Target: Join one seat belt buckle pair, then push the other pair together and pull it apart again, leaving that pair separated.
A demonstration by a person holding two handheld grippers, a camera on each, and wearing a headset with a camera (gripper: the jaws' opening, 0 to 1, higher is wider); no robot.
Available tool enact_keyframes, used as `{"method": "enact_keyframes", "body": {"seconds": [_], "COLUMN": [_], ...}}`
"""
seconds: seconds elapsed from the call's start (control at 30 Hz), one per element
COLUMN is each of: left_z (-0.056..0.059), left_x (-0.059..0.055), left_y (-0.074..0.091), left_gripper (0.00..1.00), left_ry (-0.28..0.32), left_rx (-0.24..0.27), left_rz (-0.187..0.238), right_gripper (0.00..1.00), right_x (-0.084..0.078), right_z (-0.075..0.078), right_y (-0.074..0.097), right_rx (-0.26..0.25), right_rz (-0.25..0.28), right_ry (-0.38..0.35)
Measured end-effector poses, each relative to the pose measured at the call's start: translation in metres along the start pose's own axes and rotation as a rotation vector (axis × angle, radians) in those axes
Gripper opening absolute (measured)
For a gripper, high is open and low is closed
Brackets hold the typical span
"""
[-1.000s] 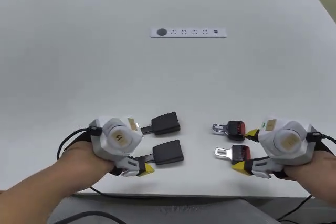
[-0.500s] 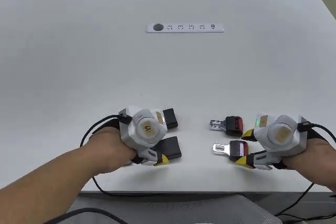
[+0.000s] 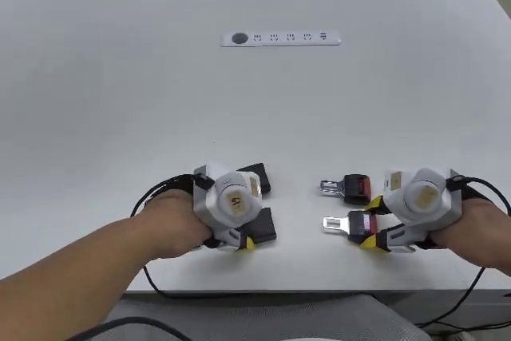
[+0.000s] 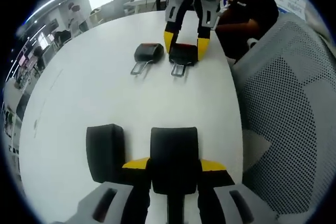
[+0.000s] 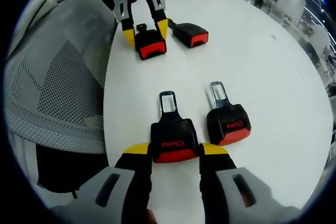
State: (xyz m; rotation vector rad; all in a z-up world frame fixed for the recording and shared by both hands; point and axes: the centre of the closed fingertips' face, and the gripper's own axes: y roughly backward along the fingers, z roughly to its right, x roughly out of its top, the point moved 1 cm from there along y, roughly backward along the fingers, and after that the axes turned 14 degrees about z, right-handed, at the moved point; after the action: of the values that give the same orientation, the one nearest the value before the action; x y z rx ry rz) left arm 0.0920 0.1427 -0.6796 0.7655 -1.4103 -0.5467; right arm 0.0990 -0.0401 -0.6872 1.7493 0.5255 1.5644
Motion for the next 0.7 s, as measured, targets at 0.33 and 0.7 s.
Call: {"method": "enact_keyframes", "body": {"seconds": [0.33,0.7], "left_z": [-0.001,0.000], "left_x": [-0.001,-0.001], "left_y": [-0.001,-0.001], "left_gripper": [0.35,0.35], "left_ry": [-0.032,-0.035], "left_rx": [-0.036,-0.040], "left_rz": [0.003,0.001], "right_gripper": [0.34,0.34], "right_x": [0.002,0.014], "right_z": [0.000,-0.006], "right_y": [-0.001,-0.011], "right_rx": [0.013,0.015], "right_rz": [-0.010,-0.023], "right_ry": [0.008,0.016]}}
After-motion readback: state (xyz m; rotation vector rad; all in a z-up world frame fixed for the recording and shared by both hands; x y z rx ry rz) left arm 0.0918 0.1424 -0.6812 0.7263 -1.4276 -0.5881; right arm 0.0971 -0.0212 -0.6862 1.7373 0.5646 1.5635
